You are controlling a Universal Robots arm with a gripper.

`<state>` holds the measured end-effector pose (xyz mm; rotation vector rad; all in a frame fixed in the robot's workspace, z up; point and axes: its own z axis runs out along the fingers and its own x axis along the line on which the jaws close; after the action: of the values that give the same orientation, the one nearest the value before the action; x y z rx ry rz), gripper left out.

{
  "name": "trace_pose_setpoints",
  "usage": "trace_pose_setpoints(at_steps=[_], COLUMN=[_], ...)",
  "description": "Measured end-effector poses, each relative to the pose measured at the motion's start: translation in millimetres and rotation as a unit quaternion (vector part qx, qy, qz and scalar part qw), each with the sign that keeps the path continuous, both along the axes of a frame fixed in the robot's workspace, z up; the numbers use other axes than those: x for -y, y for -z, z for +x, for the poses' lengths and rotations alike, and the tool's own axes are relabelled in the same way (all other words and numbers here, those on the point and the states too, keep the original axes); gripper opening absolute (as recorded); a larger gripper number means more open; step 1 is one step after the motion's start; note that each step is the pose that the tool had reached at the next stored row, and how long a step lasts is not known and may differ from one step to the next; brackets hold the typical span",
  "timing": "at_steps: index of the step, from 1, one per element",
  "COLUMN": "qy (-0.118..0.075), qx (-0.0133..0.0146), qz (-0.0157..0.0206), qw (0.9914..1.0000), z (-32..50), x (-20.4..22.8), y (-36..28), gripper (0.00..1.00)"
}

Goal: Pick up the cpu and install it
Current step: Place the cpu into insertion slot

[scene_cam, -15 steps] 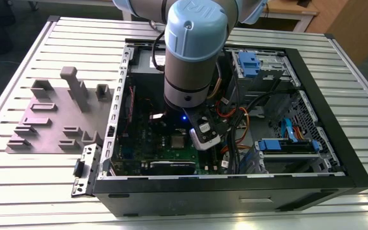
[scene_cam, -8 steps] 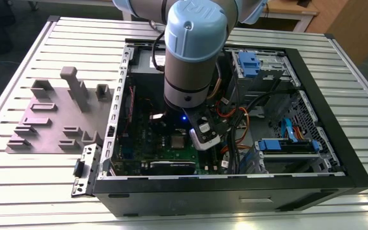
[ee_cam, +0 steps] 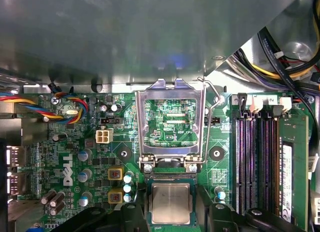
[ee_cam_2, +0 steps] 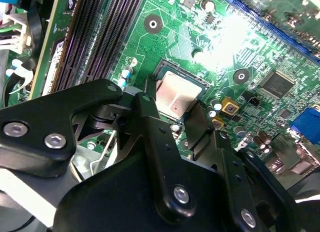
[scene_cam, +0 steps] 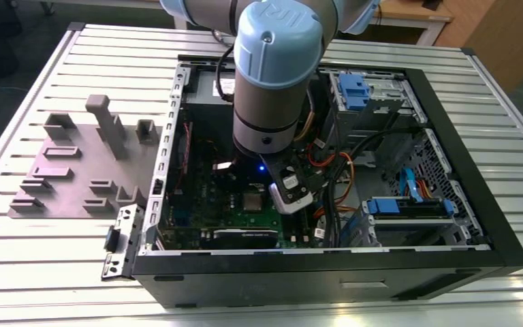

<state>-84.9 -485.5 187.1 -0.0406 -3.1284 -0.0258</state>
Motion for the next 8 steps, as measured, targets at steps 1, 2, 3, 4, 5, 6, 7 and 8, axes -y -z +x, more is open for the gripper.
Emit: trace_pose_setpoints(at_steps=[1,2,3,4,5,6,7,8], qy=[0.0,0.0,0.0,0.0,0.0,0.0,0.0,0.0], qx=[0.0,0.0,0.0,0.0,0.0002,0.0002,0.0003,0.0005], qz=[0.0,0.0,0.0,0.0,0.0002,0.0004,0.0004,0.001], qw=[1.0,1.0,1.0,1.0,1.0,1.0,1.0,1.0], z=[0.0,0.0,0.0,0.0,0.1,0.1,0.1,0.2], x=[0.0,0.0,0.0,0.0,0.0,-0.1,-0.1,-0.3], y=[0.0,0.0,0.1,0.1,0.3,0.4,0.5,0.9], gripper=[0.47,0.47,0.47,0.47,0.47,0.48,0.48,0.54])
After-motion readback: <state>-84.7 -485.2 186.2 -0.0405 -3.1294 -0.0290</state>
